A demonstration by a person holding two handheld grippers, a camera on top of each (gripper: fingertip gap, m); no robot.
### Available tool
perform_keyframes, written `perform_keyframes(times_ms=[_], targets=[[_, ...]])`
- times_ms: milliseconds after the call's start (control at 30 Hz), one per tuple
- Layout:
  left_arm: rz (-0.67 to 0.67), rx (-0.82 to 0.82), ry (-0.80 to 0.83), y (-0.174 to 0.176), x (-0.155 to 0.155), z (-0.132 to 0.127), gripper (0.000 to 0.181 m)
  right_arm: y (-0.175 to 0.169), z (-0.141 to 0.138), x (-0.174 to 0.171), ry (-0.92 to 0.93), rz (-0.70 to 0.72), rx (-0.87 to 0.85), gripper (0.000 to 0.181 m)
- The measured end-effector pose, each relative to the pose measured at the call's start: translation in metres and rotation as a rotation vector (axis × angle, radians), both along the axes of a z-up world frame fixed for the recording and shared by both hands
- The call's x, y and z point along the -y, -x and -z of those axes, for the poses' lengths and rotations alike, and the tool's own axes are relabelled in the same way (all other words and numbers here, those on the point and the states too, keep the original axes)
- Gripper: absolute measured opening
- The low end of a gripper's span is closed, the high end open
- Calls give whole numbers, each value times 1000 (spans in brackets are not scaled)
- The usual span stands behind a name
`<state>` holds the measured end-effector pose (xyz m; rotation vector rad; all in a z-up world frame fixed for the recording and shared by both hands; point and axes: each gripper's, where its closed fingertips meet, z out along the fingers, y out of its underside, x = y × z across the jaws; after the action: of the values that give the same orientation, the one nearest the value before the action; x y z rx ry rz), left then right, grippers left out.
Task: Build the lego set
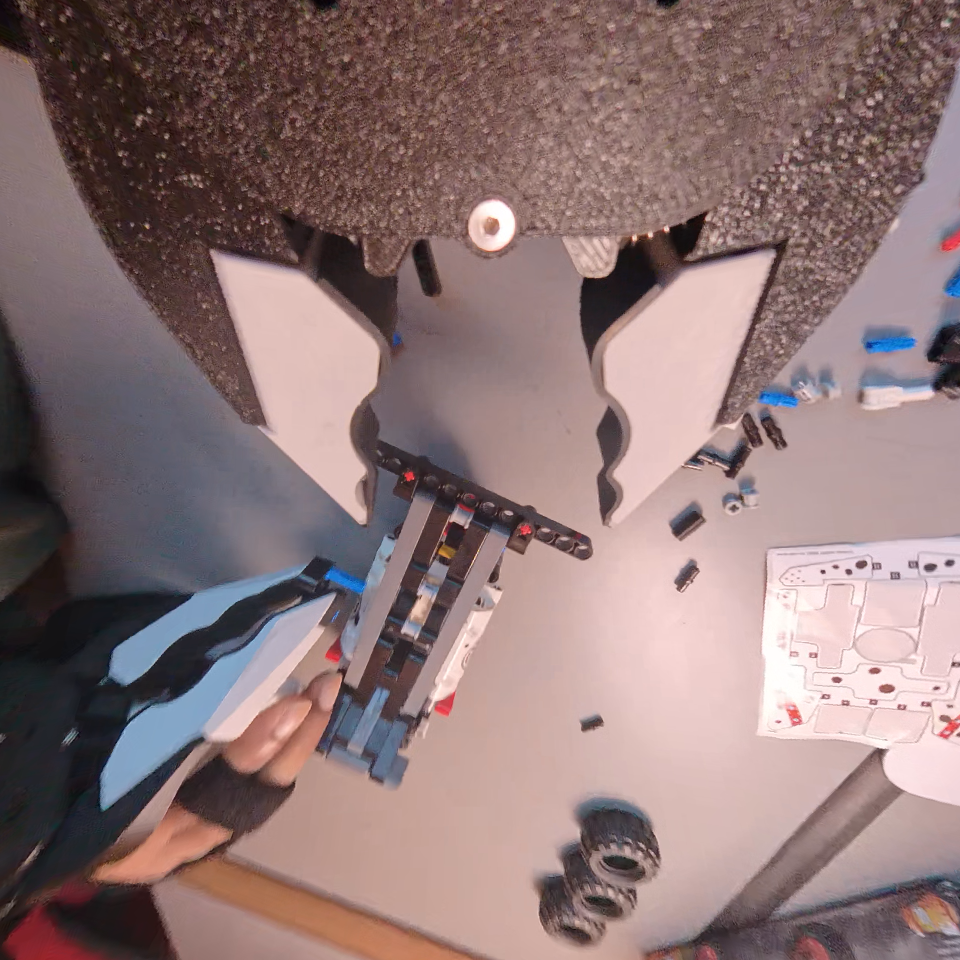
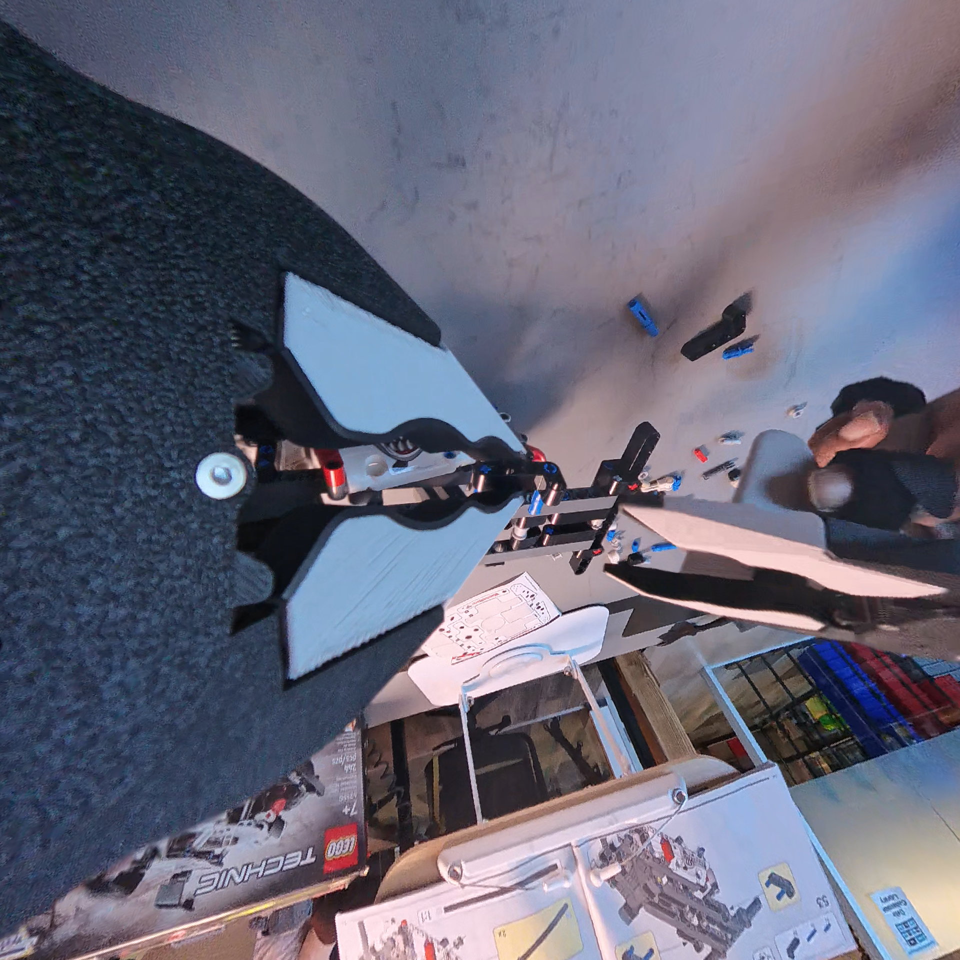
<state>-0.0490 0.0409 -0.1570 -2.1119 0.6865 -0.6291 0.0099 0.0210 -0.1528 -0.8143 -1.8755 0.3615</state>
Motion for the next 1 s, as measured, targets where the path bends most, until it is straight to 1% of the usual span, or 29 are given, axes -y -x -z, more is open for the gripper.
perform_keyframes(times_ms=[33, 100, 167, 233, 267, 333, 367, 467, 600, 733, 800, 1000], targets=[[43, -87, 6, -4, -1, 6, 88, -1, 0, 0, -5, 0, -1, 10], [115, -240, -17, -10, -8, 12, 89, -4, 0, 0, -7, -3, -2, 10], [190, -346, -29, -16, -11, 13, 86, -6, 0, 0, -11, -6, -7, 10], [247, -440, -2, -18, -12, 18, 83, -8, 0, 0, -14, -3, -13, 10], [275, -487, 15, -18, -10, 22, 77, -9, 0, 0, -15, -4, -15, 9], [327, -545, 54, -20, -4, 30, 53, -10, -1, -1, -23, 0, -18, 10], [339, -554, 58, -23, -1, 32, 46, -12, -2, -1, -25, -1, -19, 10], [308, -525, 57, -32, 7, 29, 46, -17, -4, 4, -21, -16, -23, 10], [253, -493, 73, -49, 31, 27, 45, -26, -3, 15, -34, -59, -18, 10], [144, -462, 72, -67, 52, 28, 46, -37, -1, 40, -31, -144, -3, 10], [99, -420, 82, -74, 60, 27, 45, -43, 2, 52, -29, -179, 10, 9], [36, -351, 56, -82, 68, 25, 45, -50, 7, 64, -56, -198, 40, 10]])
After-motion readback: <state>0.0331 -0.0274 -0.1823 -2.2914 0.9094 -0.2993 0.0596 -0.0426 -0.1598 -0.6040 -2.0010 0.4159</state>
